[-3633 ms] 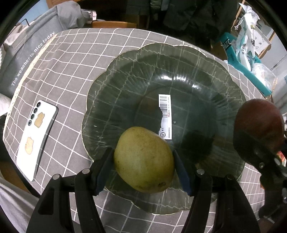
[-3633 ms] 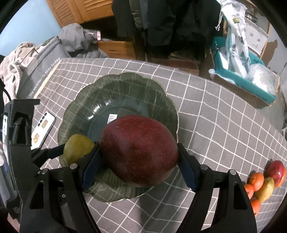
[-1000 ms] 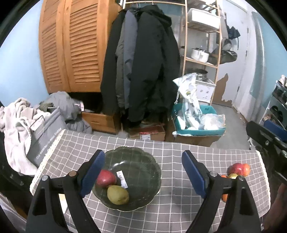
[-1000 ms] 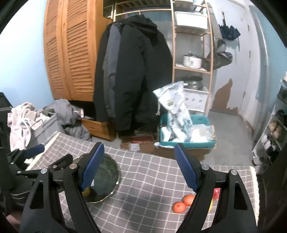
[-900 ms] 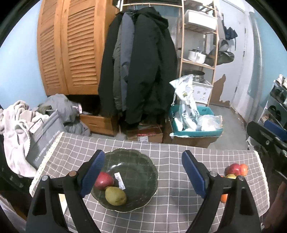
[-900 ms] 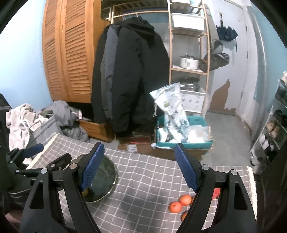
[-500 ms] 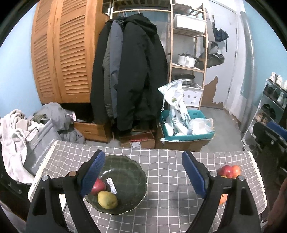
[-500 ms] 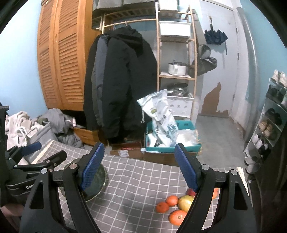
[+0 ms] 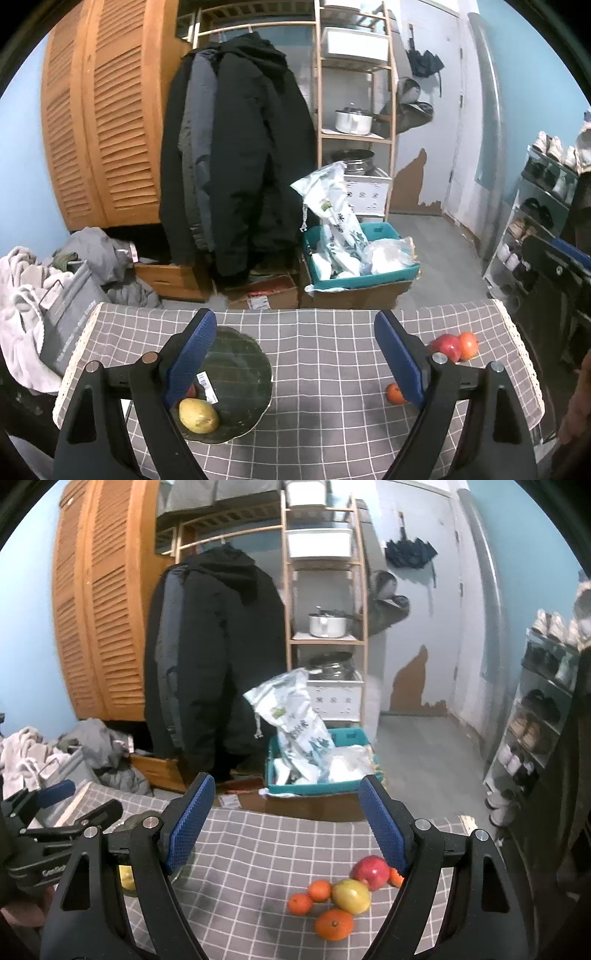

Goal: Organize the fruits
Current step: 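Withdraw both tools from the bowl back toward the fruit cluster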

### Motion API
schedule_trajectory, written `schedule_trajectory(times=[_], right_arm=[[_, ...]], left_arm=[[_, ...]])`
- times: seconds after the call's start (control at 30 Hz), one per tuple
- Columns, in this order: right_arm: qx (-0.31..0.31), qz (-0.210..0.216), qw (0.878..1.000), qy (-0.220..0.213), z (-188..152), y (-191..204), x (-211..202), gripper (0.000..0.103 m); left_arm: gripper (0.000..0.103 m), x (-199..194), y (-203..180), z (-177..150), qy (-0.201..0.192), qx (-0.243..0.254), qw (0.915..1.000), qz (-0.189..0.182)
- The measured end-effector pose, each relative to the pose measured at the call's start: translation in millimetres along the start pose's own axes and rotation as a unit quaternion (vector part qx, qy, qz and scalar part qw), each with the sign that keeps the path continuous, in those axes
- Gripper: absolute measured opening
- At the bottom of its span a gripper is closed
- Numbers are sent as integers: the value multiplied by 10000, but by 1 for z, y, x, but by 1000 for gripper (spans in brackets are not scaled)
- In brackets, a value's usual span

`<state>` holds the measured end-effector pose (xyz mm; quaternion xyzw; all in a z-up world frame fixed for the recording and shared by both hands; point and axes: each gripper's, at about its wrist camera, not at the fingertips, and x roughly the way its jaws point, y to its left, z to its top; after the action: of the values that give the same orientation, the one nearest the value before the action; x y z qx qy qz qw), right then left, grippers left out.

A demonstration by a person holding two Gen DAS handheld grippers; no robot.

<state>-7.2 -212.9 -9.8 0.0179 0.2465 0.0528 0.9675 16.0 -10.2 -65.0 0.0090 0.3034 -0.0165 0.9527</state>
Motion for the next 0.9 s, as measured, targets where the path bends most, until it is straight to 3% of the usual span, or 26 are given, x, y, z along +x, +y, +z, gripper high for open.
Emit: schedule_trajectory(times=[0.47, 0.9], right_arm=[[84, -226, 9995, 213, -12, -32, 0, 81], [169, -409, 9921, 1176, -57, -55, 54, 81]], left_arm=[[89, 15, -39, -6, 217, 256, 9993, -186], [89, 70, -56, -37, 862, 449, 9952, -126]])
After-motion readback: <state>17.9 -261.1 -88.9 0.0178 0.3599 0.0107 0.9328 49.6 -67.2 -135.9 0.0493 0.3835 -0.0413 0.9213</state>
